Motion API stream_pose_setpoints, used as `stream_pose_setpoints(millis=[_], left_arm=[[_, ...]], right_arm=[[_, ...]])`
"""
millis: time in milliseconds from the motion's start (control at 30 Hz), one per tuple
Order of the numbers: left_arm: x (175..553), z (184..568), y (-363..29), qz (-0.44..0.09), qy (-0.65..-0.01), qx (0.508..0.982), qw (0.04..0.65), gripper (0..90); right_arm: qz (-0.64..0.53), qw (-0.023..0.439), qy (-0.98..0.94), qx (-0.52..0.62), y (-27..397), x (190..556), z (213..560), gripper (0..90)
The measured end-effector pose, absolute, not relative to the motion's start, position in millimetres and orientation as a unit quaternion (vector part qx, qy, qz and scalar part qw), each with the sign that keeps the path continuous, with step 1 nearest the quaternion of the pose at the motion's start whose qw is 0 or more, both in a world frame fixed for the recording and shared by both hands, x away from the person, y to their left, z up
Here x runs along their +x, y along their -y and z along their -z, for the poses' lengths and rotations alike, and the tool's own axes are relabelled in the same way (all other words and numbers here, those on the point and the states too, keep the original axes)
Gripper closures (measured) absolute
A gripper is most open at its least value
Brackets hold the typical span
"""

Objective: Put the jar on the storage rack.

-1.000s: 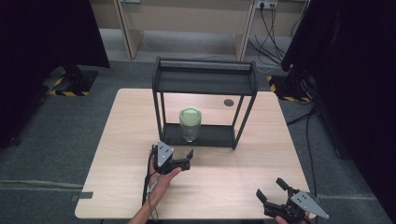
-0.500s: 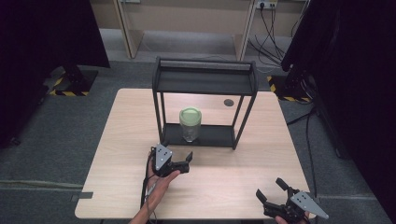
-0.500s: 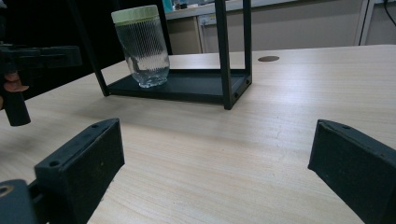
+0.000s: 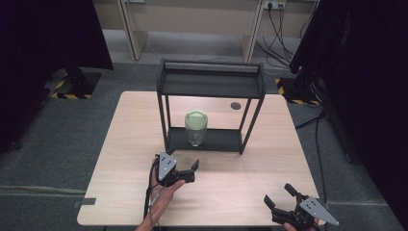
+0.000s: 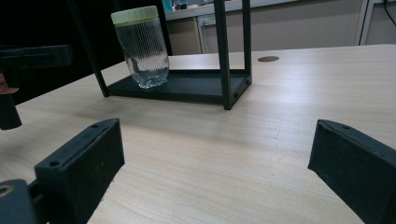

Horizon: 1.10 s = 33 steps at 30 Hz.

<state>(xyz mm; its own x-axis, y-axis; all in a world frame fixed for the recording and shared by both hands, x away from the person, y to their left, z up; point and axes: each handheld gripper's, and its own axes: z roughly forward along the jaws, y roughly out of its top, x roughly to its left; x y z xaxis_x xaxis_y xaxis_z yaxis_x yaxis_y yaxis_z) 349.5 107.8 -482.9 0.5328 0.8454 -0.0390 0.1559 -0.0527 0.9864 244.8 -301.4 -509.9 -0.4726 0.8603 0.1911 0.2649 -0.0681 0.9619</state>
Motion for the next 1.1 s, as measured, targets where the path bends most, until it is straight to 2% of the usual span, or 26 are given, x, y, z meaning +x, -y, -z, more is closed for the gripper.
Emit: stream_pose_setpoints(millis=[1100], left_arm=[[320.8, 487.1, -113.1, -0.286, -0.368, 0.661, 0.589, 0.0]], right_arm=[[-0.580, 0.258, -0.633, 0.443, 301.4, 244.4, 509.4, 3.4]])
